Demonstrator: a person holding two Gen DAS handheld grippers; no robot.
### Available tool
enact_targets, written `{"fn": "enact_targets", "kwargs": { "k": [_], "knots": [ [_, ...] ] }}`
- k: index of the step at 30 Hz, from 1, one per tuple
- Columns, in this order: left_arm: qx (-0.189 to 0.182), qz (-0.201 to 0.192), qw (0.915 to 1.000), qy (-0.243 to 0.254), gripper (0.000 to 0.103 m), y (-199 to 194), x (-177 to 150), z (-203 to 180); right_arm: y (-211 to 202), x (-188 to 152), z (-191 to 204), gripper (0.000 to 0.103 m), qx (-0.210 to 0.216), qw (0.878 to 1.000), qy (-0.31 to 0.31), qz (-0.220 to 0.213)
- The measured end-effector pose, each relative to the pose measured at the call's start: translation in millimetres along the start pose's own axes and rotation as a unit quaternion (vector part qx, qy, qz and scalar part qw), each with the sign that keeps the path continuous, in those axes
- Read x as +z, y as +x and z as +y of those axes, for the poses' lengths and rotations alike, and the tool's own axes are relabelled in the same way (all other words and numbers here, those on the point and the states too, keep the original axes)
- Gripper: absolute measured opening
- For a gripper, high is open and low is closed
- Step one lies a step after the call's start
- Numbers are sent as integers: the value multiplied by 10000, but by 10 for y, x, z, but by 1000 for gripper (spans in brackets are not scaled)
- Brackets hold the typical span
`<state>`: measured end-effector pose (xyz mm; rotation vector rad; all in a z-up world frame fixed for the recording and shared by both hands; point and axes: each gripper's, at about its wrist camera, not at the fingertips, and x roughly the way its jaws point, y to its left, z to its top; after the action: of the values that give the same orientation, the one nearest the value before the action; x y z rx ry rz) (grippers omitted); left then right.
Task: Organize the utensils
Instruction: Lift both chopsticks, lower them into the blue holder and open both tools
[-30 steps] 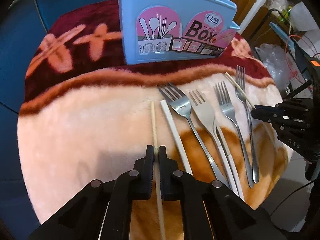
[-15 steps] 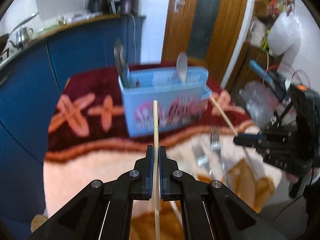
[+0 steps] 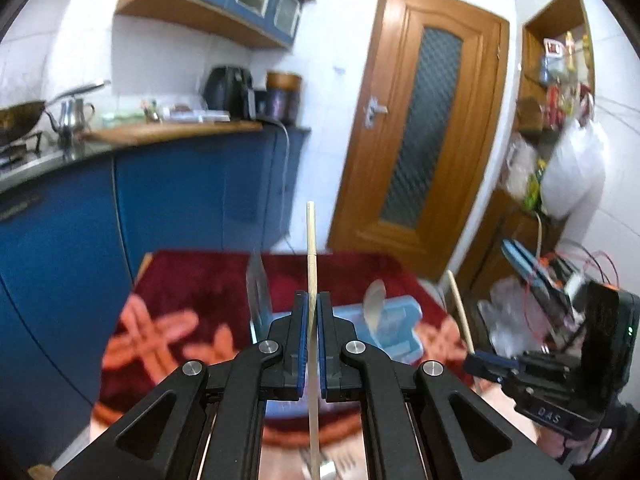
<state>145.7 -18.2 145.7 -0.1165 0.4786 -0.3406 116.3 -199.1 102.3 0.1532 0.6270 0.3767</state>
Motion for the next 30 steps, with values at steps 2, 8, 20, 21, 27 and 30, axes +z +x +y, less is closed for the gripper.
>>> {"fn": "enact_targets", "kwargs": {
  "k": [2,8,20,21,27,30],
  "knots": [
    [66,-226,9997,-60,4,52,79,16,34,92,-52,7,0,9998,73,-182],
    [-4,-755,9963,-410,4,248,271,123,186,325,-107,7,-101,9972,122,-726],
    [513,-1228,9897,-521,4,721,127,329,589,488,-98,7,-421,9892,-364,-1357],
    [528,-1213,9899,-515,4,759,88,349,612,475,-105,7,-435,9888,-392,-1370],
    [578,-1235,9898,-417,4,789,-96,367,774,378,-168,7,-429,9902,-389,-1273],
    [571,-1227,9905,-232,4,777,-135,324,801,322,-173,7,-443,9904,-422,-1236]
  ]
}}
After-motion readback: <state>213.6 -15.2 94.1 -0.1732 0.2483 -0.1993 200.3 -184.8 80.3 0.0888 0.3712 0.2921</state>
